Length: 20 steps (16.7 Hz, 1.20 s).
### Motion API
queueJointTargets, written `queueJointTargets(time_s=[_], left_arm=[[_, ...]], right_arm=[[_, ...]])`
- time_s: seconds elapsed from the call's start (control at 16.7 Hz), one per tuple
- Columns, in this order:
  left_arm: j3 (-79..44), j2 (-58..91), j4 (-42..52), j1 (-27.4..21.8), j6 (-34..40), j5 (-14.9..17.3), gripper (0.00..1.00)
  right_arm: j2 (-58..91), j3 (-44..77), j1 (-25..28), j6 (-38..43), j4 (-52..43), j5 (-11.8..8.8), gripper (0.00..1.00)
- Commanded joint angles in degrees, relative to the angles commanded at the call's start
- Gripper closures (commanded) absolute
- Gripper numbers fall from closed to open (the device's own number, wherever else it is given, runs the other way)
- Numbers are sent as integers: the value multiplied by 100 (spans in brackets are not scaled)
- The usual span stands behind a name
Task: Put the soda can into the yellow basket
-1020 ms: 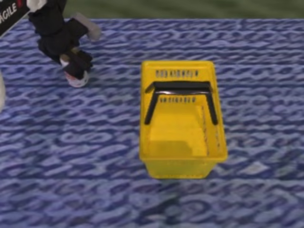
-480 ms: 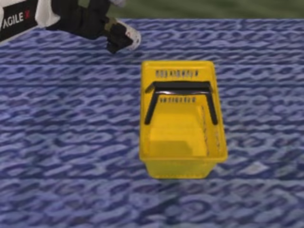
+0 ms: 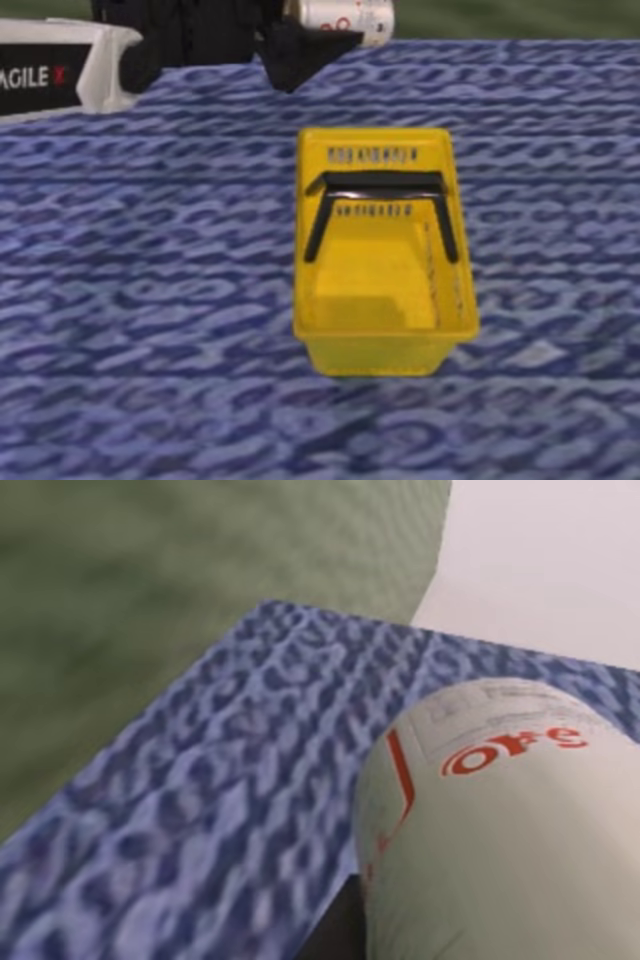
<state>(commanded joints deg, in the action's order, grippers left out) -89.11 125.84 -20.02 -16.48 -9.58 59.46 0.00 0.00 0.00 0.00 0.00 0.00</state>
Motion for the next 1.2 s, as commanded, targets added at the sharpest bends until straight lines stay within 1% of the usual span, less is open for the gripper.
queueJointTargets(time_s=[0.12,0.24,0.36,0.42,0.84,0.96,1.2], left_arm=[[461,-252,-839,-74,290,555,100],[817,-452,-1442,-132,513,989,100],[1044,-582,-1801,-169,653,1266,100],[1101,-616,-1888,-179,688,1336,100],[1123,-517,-2002,-150,688,1363,100],[1206,-266,-2328,-129,695,1372,100],[1458,387,-3330,-64,710,1375,100]], right_arm=[[0,0,0,0,0,0,0],[0,0,0,0,0,0,0],[0,0,0,0,0,0,0],[0,0,0,0,0,0,0],[0,0,0,0,0,0,0],[0,0,0,0,0,0,0],[0,0,0,0,0,0,0]])
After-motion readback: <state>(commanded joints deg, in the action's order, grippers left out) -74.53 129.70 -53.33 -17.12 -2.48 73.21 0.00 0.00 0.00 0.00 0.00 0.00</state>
